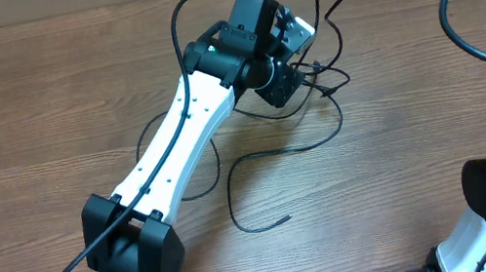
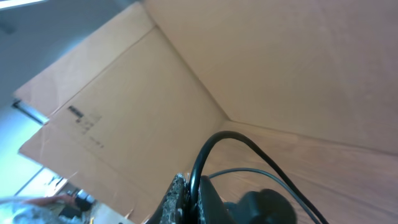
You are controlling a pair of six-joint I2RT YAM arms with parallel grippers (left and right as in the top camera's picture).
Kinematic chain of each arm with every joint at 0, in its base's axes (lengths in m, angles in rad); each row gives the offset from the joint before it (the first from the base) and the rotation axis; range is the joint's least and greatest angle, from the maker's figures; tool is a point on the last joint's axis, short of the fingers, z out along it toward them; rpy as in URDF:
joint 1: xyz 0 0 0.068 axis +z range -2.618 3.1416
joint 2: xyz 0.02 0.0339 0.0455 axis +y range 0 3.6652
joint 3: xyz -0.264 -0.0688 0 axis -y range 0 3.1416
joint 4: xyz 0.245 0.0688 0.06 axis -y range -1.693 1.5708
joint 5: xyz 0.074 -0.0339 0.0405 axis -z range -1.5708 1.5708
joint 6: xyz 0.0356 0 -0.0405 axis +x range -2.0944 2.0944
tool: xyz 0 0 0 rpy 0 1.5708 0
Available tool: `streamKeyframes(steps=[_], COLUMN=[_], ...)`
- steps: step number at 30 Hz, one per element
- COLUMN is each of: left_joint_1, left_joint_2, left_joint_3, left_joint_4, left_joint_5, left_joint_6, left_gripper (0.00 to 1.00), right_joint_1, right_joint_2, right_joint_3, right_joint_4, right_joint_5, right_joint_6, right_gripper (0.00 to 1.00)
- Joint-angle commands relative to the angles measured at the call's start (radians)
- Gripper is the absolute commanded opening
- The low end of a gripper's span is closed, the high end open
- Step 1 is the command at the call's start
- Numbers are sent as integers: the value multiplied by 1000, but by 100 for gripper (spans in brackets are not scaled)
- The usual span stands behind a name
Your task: Untangle cables
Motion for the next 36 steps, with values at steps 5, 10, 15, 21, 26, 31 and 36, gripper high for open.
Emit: streamKeyframes(steps=[5,10,15,21,26,31,36], left_joint_1=[8,4,3,3,14,121,269], left_joint_2=[-5,-5,-5,2,7,-11,-74], left_joint_3=[-105,-155,-184,-190,-190,-190,-190], left_joint_4=[143,284,356,436,394,211,96], left_joint_5=[54,60,60,150,83,-21,-20], left_joint_6=[47,-6,-67,-146,-159,-158,-153], left_gripper=[66,63,52,4,4,4,5], right_joint_1=[-13,-12,-12,-12,-115,-315,-382], right_joint_2=[-66,-66,-66,-64,-47,23,85], right_joint_3=[27,27,27,26,26,13,11], right_joint_4=[50,176,311,310,309,201,130], right_joint_5=[-189,-378,-460,-460,-443,-443,-439], right_joint_6=[83,221,332,330,304,216,116], right_gripper=[4,4,4,4,4,4,4])
